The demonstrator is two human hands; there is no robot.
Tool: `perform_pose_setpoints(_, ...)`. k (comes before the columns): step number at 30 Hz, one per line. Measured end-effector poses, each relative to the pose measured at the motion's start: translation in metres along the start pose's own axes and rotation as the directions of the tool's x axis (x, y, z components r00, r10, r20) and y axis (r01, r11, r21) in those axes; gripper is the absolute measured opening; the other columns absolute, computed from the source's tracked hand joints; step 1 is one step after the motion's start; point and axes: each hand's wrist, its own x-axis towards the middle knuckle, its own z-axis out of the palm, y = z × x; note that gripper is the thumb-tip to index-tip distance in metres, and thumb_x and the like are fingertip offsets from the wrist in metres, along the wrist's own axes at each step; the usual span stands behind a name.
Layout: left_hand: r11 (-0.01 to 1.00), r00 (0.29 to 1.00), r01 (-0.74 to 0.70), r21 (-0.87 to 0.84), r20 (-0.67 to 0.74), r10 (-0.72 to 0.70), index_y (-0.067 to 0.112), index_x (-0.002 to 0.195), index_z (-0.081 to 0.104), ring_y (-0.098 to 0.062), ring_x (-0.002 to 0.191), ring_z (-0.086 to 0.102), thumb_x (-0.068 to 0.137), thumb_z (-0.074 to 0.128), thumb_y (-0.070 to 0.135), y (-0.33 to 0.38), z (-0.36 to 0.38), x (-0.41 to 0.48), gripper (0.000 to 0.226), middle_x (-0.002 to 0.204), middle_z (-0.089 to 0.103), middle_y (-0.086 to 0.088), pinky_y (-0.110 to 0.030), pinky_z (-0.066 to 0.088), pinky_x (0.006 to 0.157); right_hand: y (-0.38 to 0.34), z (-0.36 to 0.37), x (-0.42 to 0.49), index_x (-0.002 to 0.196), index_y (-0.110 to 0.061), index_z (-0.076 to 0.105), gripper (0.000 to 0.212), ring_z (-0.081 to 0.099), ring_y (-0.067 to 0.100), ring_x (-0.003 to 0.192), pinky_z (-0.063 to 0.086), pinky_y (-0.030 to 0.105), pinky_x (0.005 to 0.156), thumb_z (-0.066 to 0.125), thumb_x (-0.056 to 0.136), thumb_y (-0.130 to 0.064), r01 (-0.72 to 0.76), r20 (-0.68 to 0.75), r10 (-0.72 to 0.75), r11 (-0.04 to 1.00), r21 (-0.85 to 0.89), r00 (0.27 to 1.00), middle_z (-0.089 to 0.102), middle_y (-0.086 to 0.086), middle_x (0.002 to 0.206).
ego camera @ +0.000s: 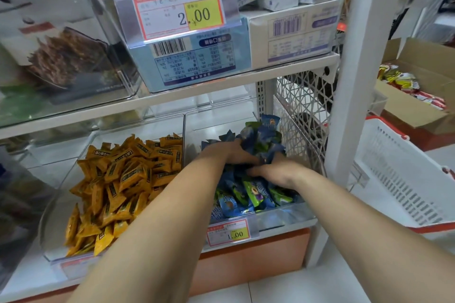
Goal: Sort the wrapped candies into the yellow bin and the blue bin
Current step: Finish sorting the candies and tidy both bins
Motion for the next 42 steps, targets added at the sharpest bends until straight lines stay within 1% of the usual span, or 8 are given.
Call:
perform_pose_setpoints(6, 0.932, 0.99, -0.138, -0.336, -0.031, 0.136, 0.027, 0.14, 0.045, -0.023, 0.112, 0.059, 0.044, 0.075, 0.066, -0.005, 0.006, 0.002, 0.109, 0.131, 0.059, -0.004, -0.042, 0.046, 0.103, 0.002, 0.0, 0.007, 0.14, -0.009, 0.048, 0.066, 0.059, 0.028, 0.117, 0.05, 0.037, 0.099, 0.078, 0.082, -0.019, 0.074, -0.054, -0.078, 0.994, -0.077, 0.995, 0.061, 0.01, 0.132)
perform_pose_setpoints(11, 0.839, 0.986, -0.166, -0.518, -0.056, 0.16, 0.023, 0.11, 0.07, -0.024, 0.097, 0.067, 0.06, 0.079, 0.048, -0.006, -0.002, -0.001, 0.057, 0.108, 0.07, -0.005, -0.039, 0.054, 0.091, 0.002, -0.003, 0.001, 0.134, -0.019, 0.051, 0.059, 0.06, 0.011, 0.085, 0.045, 0.012, 0.06, 0.078, 0.082, -0.01, 0.117, -0.064, -0.111, 0.987, 0.111, 0.992, 0.064, 0.003, 0.115)
perform_pose_setpoints(16, 0.567, 0.97, -0.24, -0.788, -0.172, 0.173, 0.016, 0.111, 0.071, -0.024, 0.101, 0.068, 0.082, 0.076, 0.035, -0.003, -0.016, -0.018, 0.035, 0.109, 0.073, -0.008, -0.034, 0.054, 0.088, -0.005, -0.009, 0.001, 0.148, -0.018, 0.043, 0.082, 0.061, 0.026, 0.113, 0.052, 0.037, 0.094, 0.077, 0.077, 0.002, 0.184, -0.211, -0.108, 0.906, 0.382, 0.971, 0.062, 0.006, 0.133)
perform_pose_setpoints(22, 0.461, 0.967, -0.231, -0.857, -0.149, 0.208, 0.019, 0.119, 0.066, -0.027, 0.104, 0.068, 0.089, 0.068, 0.026, -0.007, -0.031, -0.038, 0.032, 0.116, 0.071, -0.007, -0.035, 0.058, 0.072, -0.005, -0.021, -0.002, 0.142, -0.022, 0.051, 0.076, 0.063, 0.024, 0.107, 0.055, 0.037, 0.089, 0.07, 0.076, 0.011, 0.279, -0.308, -0.143, 0.841, 0.463, 0.941, 0.066, 0.005, 0.124)
perform_pose_setpoints(28, 0.626, 0.95, -0.311, -0.715, -0.232, 0.207, 0.036, 0.11, 0.07, -0.015, 0.103, 0.066, 0.078, 0.077, 0.03, -0.028, -0.036, -0.054, 0.033, 0.118, 0.068, 0.0, -0.029, 0.053, 0.07, -0.004, -0.025, -0.014, 0.115, -0.032, 0.068, 0.056, 0.066, 0.022, 0.104, 0.055, 0.029, 0.08, 0.058, 0.079, 0.01, 0.323, -0.255, -0.219, 0.797, 0.509, 0.942, 0.071, -0.002, 0.112)
perform_pose_setpoints(33, 0.916, 0.885, -0.385, -0.116, -0.328, 0.33, 0.052, 0.114, 0.057, 0.0, 0.083, 0.057, 0.08, 0.061, 0.048, -0.042, -0.03, -0.087, 0.035, 0.096, 0.062, 0.021, -0.021, 0.041, 0.066, -0.011, -0.024, -0.029, 0.107, -0.034, 0.07, 0.031, 0.061, 0.009, 0.099, 0.046, 0.022, 0.078, 0.062, 0.086, -0.012, 0.38, -0.363, -0.291, 0.901, 0.206, 0.885, 0.068, -0.007, 0.116)
perform_pose_setpoints(37, 0.886, 0.706, -0.276, 0.373, -0.547, 0.45, 0.041, 0.124, 0.061, -0.022, 0.092, 0.065, 0.084, 0.049, 0.05, -0.067, -0.007, -0.121, 0.043, 0.101, 0.071, 0.005, -0.031, 0.051, 0.073, -0.029, 0.0, -0.053, 0.12, -0.036, 0.066, 0.042, 0.057, 0.01, 0.111, 0.045, 0.026, 0.086, 0.057, 0.079, -0.028, 0.538, -0.182, -0.558, 0.83, -0.15, 0.81, 0.064, -0.011, 0.126)
perform_pose_setpoints(42, 0.955, 0.676, -0.253, 0.157, -0.677, 0.29, 0.032, 0.14, 0.049, -0.021, 0.136, 0.038, 0.088, 0.059, 0.042, -0.099, 0.024, -0.141, 0.054, 0.149, 0.044, 0.003, -0.036, 0.04, 0.105, -0.044, 0.044, -0.041, 0.132, -0.049, 0.057, 0.045, 0.016, 0.015, 0.148, 0.022, 0.041, 0.119, 0.055, 0.089, -0.036, 0.617, 0.278, -0.551, 0.674, -0.408, 0.786, 0.032, -0.013, 0.159)
